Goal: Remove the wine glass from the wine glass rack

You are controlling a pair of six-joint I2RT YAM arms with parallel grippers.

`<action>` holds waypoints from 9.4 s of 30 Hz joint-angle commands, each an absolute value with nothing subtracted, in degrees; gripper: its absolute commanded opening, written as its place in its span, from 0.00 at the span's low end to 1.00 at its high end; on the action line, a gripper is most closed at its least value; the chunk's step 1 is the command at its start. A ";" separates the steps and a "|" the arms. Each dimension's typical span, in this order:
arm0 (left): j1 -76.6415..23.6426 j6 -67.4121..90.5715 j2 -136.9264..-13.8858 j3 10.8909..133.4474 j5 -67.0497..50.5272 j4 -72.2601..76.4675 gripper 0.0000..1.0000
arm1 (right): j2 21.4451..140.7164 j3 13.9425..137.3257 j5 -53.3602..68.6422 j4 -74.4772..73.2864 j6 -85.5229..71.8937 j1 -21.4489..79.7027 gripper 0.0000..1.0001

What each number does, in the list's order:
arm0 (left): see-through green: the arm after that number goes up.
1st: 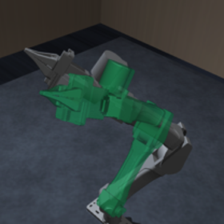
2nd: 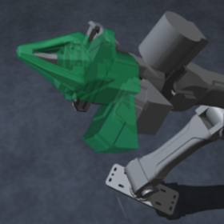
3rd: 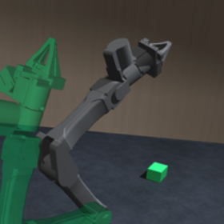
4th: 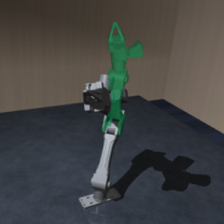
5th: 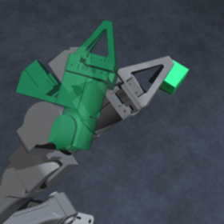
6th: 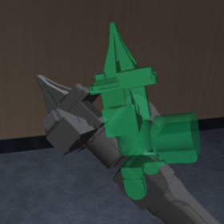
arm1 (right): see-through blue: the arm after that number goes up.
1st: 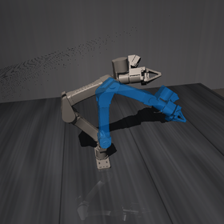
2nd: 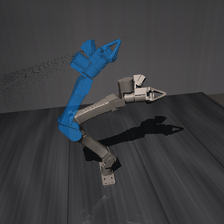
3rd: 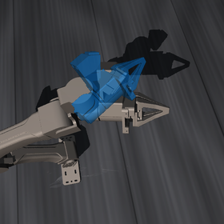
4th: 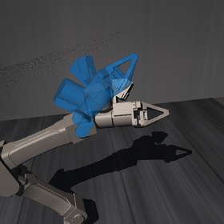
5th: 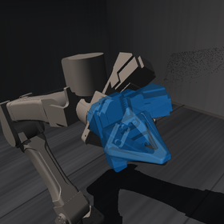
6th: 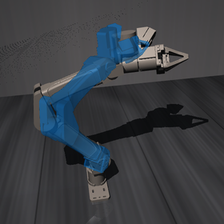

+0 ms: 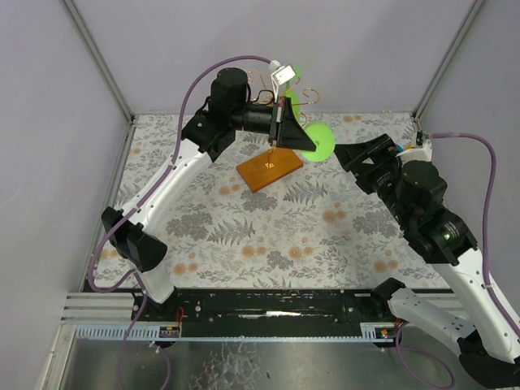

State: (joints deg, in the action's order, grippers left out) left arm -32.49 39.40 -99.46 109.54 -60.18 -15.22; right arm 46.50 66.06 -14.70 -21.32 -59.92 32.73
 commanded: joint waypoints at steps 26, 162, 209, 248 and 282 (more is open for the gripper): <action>-52.09 -42.72 -88.16 97.90 -29.91 -43.27 0.00 | 60.56 80.79 -10.18 -41.21 -61.01 32.18 0.99; -46.82 -20.66 -90.46 102.44 -24.28 -43.46 0.93 | 62.31 19.61 -28.38 40.09 -14.14 -11.76 0.69; -25.45 3.06 -95.16 118.16 -25.37 -22.46 1.00 | 62.64 71.92 -4.63 -1.75 -31.05 -12.47 0.99; -6.51 21.62 -83.23 98.00 -30.60 -13.88 1.00 | 131.80 142.00 39.90 -7.91 -70.46 4.04 0.58; -6.55 20.87 -81.02 94.77 -32.45 -14.41 1.00 | 134.24 142.91 39.90 -4.96 -72.96 8.52 0.40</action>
State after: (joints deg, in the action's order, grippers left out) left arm -6.96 20.99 -82.52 95.26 -31.16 -16.47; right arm 135.63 140.62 38.26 -8.27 -72.18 7.73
